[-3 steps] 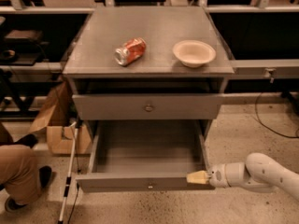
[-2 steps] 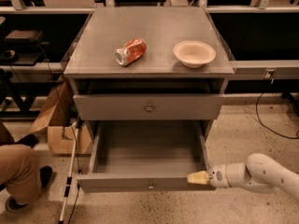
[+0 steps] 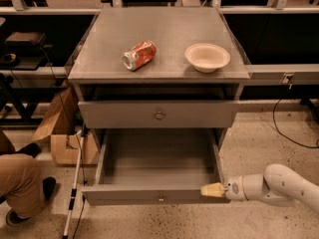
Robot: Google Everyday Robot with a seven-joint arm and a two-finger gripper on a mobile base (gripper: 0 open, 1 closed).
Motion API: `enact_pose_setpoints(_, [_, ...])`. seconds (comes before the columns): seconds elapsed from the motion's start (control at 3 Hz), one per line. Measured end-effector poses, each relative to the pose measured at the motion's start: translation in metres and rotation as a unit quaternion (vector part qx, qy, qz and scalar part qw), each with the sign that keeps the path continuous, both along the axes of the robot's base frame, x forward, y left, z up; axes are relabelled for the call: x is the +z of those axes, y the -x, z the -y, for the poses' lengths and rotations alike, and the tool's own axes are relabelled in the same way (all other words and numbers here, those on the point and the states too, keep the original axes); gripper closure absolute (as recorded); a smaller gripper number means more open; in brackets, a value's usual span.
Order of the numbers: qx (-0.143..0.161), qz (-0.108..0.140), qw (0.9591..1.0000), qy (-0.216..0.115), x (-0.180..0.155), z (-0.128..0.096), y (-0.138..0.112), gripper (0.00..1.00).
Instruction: Close middle drawer
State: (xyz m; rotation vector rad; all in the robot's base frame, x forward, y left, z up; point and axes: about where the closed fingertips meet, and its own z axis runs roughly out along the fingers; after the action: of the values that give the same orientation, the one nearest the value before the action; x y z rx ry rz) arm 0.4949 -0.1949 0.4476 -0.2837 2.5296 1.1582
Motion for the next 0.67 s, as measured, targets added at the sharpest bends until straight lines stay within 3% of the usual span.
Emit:
enact_pose_setpoints(0.33, [0.004, 0.001, 1.0, -0.008, -0.005, 0.007, 0.01, 1.0])
enact_pose_setpoints(0.67, [0.023, 0.015, 0.9994, -0.02, -0.011, 0.023, 0.036, 1.0])
